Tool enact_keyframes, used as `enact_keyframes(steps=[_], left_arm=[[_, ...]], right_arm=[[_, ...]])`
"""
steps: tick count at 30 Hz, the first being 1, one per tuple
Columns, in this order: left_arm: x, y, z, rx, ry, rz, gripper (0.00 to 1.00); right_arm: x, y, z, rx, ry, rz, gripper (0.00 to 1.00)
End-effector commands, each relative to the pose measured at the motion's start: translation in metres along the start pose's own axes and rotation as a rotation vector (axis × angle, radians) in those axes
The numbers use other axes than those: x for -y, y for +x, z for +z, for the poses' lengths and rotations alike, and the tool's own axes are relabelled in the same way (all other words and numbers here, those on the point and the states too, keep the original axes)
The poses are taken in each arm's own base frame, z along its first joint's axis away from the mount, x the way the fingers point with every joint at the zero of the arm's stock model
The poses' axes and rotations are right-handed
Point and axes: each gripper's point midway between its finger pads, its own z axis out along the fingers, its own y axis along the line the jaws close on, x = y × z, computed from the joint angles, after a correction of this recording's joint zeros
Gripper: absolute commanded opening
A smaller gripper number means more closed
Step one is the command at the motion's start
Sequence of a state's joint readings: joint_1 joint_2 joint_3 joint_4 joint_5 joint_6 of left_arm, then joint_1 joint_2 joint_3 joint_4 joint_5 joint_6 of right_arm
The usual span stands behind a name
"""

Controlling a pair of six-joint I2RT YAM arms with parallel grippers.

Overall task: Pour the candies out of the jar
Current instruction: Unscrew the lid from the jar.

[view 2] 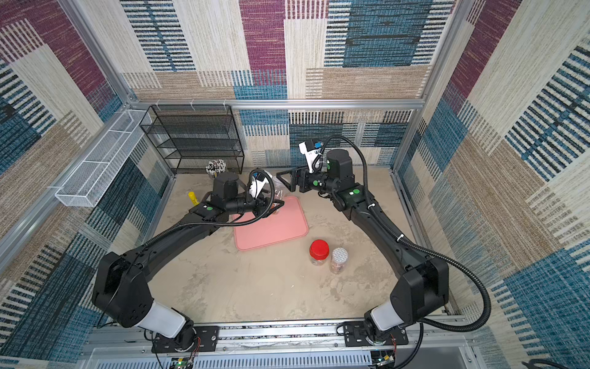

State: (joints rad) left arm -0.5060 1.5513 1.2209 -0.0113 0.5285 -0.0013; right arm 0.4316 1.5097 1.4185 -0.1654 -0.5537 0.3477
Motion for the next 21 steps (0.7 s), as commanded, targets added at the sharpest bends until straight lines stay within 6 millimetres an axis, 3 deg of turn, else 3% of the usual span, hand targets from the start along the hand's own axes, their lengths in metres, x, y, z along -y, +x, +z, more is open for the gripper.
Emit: enact_keyframes(steps=[1,6,21], left_arm=[[-0.016,-0.008,0.001,0.034,-0.119,0.018,0.00],[-0.016,-0.007,0.001,0.030,-0.153,0.034,0.00],[-0.015,-0.005,0.002,0.027,-0.159,0.041,0.00]], right_arm=[[0.019,0.003,0.011,0.020,0.113,0.074,0.87],[0.021,0.013,0.027,-0.002,0.109,0.104,0.84],[0.022,0.023,0.041,-0.006,0.095,0.132,0.68]])
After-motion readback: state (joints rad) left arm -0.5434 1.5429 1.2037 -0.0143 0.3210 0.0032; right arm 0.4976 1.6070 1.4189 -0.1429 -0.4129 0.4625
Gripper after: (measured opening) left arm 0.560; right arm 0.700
